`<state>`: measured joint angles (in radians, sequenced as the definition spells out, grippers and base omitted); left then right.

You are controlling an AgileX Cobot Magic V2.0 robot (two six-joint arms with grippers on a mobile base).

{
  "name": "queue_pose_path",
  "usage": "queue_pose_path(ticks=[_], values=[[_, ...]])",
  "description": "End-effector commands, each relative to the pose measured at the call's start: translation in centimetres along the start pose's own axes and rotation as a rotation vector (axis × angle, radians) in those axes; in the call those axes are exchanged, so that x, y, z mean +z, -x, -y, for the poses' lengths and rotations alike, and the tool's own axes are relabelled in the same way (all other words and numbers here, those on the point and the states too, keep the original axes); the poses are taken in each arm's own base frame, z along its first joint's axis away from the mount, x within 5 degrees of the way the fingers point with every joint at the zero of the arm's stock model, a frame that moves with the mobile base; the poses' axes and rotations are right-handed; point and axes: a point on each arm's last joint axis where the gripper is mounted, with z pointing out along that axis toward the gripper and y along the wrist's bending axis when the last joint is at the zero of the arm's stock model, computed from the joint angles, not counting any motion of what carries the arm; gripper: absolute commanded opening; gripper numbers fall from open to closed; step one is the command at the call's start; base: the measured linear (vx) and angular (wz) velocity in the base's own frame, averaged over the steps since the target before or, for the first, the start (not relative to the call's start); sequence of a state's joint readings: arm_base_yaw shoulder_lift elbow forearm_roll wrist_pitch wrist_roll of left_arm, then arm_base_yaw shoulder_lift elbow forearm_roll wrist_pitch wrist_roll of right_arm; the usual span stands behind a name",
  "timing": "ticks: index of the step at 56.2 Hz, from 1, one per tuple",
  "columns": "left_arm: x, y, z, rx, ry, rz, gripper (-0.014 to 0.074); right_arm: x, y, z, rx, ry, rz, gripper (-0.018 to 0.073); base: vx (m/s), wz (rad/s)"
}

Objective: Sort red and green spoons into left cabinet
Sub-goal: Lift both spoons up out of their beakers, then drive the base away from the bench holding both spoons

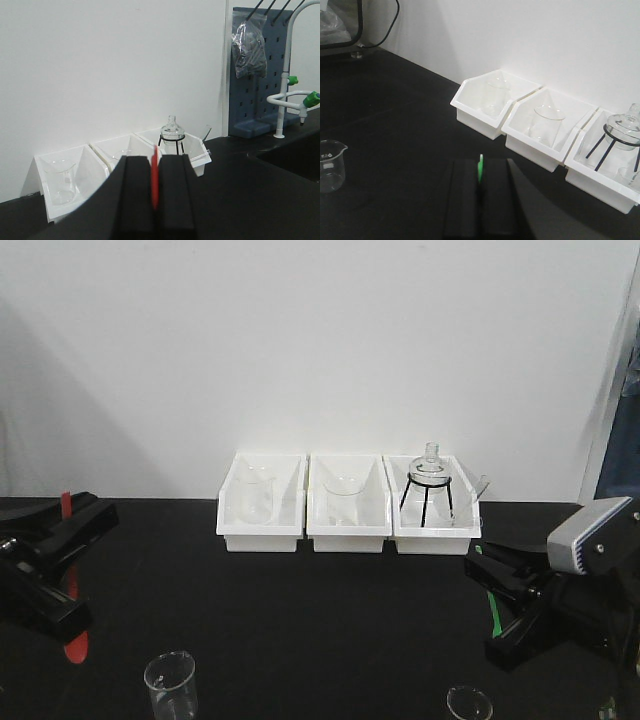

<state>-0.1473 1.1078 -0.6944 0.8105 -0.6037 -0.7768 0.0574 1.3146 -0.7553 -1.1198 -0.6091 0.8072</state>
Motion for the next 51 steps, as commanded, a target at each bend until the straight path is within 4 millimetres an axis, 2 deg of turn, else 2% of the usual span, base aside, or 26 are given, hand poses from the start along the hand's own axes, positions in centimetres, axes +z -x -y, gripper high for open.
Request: queue_pose_path(ticks=[1, 32, 51], values=[[-0.23, 1.87, 0.40, -0.021, -0.025, 0.099, -0.0006, -0.63, 2.19, 0.04, -0.004, 0.006, 0.101, -0.0009, 0.00, 0.01], [-0.23, 1.87, 0.40, -0.021, -0.025, 0.099, -0.0006, -0.63, 2.20, 0.03, -0.004, 0.007, 0.102, -0.0009, -0.03, 0.02], [-0.22, 1.85, 0.39, -0.022, -0.025, 0.098, -0.0006, -0.63, 2.20, 0.03, -0.004, 0.007, 0.102, -0.0009, -0.08, 0.35]])
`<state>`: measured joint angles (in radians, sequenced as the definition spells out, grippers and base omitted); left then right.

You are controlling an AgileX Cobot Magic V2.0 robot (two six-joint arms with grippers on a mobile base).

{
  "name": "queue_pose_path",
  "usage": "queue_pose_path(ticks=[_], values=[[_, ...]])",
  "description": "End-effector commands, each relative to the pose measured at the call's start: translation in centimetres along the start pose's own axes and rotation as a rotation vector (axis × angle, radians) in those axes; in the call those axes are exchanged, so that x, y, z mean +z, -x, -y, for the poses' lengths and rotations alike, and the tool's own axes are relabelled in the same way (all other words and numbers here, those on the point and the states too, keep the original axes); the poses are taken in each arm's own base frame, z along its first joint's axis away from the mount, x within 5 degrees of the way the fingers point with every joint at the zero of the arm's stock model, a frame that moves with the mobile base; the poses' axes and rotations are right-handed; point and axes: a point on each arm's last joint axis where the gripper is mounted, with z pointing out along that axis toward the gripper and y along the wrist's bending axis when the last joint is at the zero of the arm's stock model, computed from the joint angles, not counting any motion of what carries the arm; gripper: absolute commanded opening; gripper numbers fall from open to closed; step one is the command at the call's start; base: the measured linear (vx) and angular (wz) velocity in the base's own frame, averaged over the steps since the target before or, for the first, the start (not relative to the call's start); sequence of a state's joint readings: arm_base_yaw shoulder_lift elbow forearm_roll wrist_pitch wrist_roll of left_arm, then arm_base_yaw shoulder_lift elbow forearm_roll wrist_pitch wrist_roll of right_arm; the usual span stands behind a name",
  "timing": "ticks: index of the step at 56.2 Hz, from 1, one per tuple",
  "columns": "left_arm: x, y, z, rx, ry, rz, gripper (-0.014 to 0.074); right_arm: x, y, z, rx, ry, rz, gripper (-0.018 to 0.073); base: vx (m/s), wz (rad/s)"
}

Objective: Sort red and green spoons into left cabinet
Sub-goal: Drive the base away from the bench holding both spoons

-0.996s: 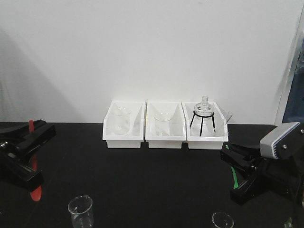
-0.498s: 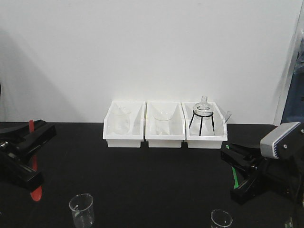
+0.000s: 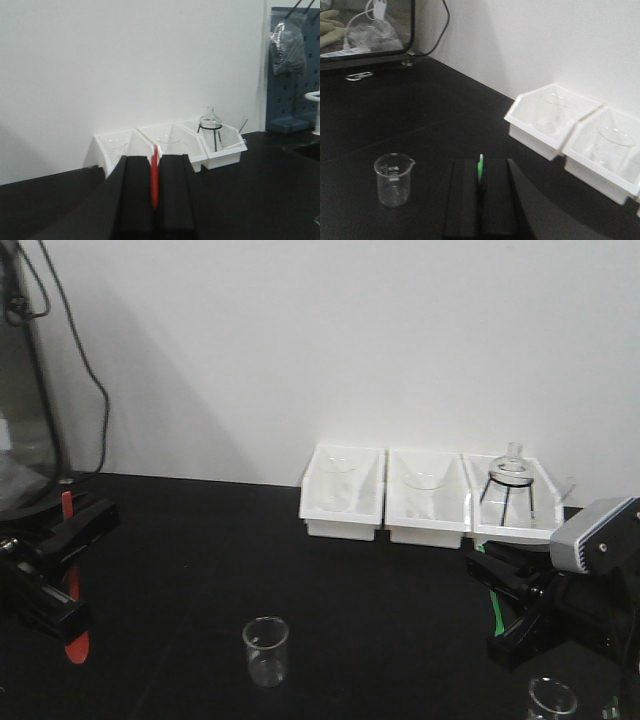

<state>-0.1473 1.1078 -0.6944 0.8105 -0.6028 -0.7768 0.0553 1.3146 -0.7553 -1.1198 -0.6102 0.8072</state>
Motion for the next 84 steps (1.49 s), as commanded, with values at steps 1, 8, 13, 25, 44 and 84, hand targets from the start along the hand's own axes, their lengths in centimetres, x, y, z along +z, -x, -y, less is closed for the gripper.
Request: queue_pose_path(ticks=[1, 8, 13, 25, 44, 84], values=[[-0.22, 1.86, 0.39, -0.022, -0.025, 0.099, -0.0006, -0.61, 2.20, -0.02, -0.004, 0.008, 0.102, -0.0009, -0.09, 0.55], [-0.22, 1.86, 0.39, -0.022, -0.025, 0.099, -0.0006, -0.61, 2.20, -0.02, -0.004, 0.008, 0.102, -0.0009, -0.09, 0.62], [-0.22, 1.86, 0.39, -0.022, -0.025, 0.099, -0.0006, -0.61, 2.20, -0.02, -0.004, 0.008, 0.102, -0.0009, -0.09, 0.73], [-0.22, 1.86, 0.39, -0.022, -0.025, 0.099, -0.0006, -0.61, 2.19, -0.01, -0.004, 0.007, 0.101, -0.0009, -0.08, 0.87], [-0.24, 1.89, 0.40, -0.021, -0.026, 0.100, -0.0006, -0.61, 2.19, -0.01, -0.004, 0.007, 0.101, -0.0009, -0.05, 0.98], [-0.24, 1.89, 0.40, -0.021, -0.026, 0.100, -0.0006, -0.61, 2.20, -0.02, -0.004, 0.008, 0.102, -0.0009, 0.06, 0.62]])
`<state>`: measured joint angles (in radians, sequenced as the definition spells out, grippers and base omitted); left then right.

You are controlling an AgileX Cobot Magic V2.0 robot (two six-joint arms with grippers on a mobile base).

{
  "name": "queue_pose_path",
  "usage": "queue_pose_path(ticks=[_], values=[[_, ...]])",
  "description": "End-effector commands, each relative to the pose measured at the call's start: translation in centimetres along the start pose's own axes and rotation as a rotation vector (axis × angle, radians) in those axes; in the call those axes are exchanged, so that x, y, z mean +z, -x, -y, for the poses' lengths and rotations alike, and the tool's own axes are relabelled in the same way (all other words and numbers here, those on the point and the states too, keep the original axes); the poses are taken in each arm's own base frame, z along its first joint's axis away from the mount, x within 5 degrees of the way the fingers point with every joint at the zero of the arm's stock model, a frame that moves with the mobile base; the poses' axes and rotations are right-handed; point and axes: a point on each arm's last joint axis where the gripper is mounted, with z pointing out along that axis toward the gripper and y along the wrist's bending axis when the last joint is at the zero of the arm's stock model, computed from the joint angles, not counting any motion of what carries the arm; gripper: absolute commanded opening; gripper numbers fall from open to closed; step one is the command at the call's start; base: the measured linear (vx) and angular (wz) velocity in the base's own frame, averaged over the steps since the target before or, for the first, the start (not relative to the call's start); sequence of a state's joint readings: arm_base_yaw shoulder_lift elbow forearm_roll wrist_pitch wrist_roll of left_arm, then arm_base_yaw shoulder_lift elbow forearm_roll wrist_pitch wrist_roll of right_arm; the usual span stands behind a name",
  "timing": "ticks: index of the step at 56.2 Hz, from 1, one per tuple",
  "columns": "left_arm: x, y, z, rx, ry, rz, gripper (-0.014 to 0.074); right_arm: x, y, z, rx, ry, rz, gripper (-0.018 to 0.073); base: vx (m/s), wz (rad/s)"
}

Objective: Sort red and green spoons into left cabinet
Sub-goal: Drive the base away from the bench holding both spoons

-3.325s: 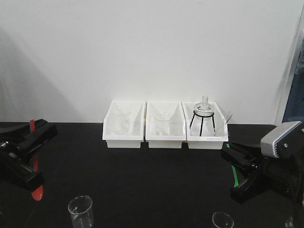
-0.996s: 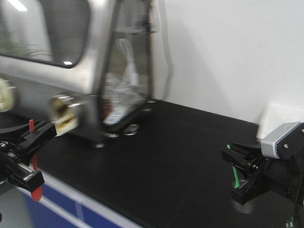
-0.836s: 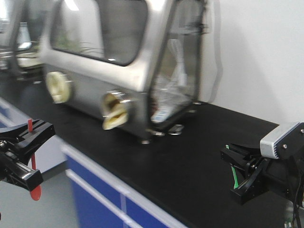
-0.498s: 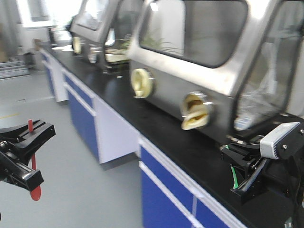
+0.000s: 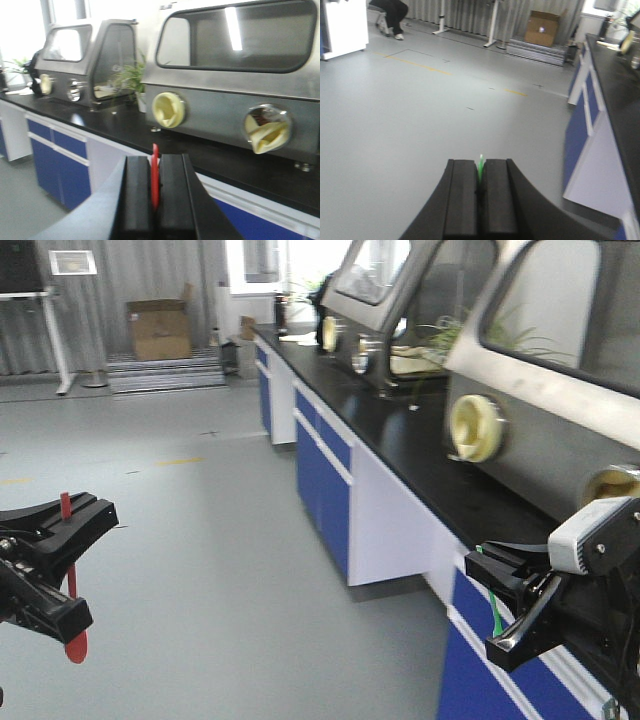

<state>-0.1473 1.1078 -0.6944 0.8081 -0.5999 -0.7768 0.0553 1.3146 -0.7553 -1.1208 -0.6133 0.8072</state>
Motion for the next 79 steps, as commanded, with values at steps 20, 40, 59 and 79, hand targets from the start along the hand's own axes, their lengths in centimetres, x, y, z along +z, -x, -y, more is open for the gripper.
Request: queue_pose_path(ticks=[20, 40, 59, 79], values=[[-0.25, 1.90, 0.43, -0.019, -0.029, 0.101, -0.0006, -0.61, 2.18, 0.01, -0.004, 0.005, 0.099, -0.0009, 0.17, 0.51], [-0.25, 1.90, 0.44, -0.019, -0.029, 0.102, -0.0006, -0.61, 2.17, 0.02, -0.004, 0.004, 0.098, -0.0009, 0.26, 0.42], [-0.25, 1.90, 0.44, -0.019, -0.029, 0.102, -0.0006, -0.61, 2.17, 0.02, -0.004, 0.004, 0.098, -0.0009, 0.40, 0.18], [-0.25, 1.90, 0.44, -0.019, -0.029, 0.101, -0.0006, -0.60, 2.17, 0.03, -0.003, 0.003, 0.098, -0.0009, 0.50, 0.02]])
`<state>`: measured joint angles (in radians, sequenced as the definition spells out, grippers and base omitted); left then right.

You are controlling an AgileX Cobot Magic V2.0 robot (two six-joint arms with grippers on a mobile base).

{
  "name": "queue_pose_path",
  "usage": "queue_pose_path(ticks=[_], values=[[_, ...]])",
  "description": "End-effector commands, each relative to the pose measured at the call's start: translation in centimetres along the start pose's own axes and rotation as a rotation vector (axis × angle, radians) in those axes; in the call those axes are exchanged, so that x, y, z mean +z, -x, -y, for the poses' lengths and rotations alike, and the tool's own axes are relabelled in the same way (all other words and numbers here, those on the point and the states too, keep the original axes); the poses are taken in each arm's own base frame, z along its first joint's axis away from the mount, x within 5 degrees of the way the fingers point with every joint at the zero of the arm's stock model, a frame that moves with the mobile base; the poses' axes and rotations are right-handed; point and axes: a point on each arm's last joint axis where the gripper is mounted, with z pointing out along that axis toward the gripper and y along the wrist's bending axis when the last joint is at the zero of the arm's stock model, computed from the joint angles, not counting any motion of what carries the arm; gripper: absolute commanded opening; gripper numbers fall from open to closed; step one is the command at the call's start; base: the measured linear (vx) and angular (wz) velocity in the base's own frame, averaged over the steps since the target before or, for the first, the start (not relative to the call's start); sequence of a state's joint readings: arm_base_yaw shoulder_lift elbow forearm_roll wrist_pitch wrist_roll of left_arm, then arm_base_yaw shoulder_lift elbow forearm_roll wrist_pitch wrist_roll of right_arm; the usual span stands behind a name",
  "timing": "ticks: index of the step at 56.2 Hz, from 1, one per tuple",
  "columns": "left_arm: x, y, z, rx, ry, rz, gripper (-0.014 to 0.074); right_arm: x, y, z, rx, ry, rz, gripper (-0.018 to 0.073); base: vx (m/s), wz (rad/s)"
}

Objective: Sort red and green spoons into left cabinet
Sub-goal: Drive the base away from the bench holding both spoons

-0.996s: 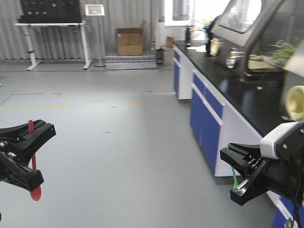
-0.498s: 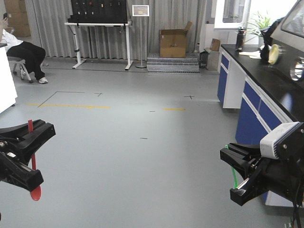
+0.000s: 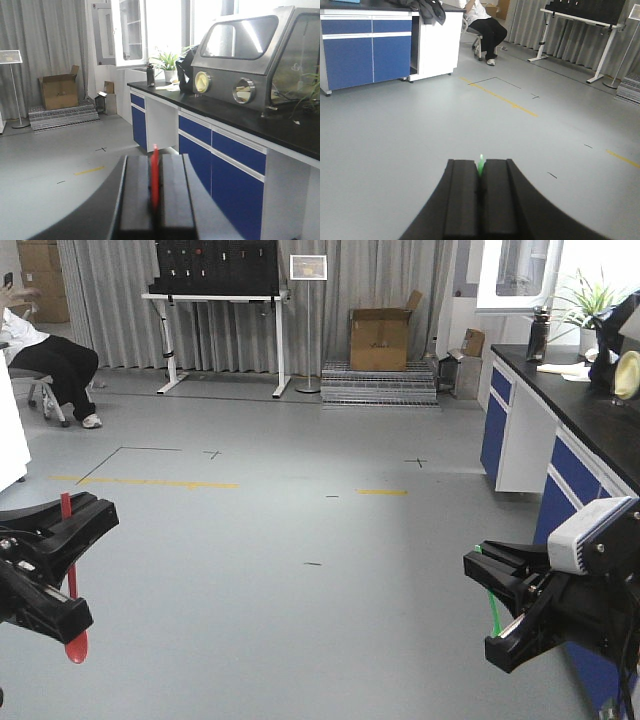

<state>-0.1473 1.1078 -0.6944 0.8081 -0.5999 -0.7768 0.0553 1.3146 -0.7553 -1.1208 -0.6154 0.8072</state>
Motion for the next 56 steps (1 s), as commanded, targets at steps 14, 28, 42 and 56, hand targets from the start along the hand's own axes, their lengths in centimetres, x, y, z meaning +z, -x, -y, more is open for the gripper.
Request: queue_pose_path(ticks=[14, 28, 42, 56], values=[[-0.25, 1.90, 0.44, -0.019, -0.029, 0.101, -0.0006, -0.60, 2.15, 0.04, -0.004, 0.001, 0.096, -0.0009, 0.55, 0.00], [-0.25, 1.90, 0.44, -0.019, -0.029, 0.102, -0.0006, -0.60, 2.15, 0.04, -0.004, 0.001, 0.096, -0.0009, 0.58, 0.06], [-0.25, 1.90, 0.44, -0.019, -0.029, 0.101, -0.0006, -0.60, 2.15, 0.04, -0.004, 0.001, 0.096, -0.0009, 0.60, 0.09], [-0.25, 1.90, 0.44, -0.019, -0.029, 0.101, -0.0006, -0.60, 2.15, 0.04, -0.004, 0.001, 0.096, -0.0009, 0.62, 0.06]])
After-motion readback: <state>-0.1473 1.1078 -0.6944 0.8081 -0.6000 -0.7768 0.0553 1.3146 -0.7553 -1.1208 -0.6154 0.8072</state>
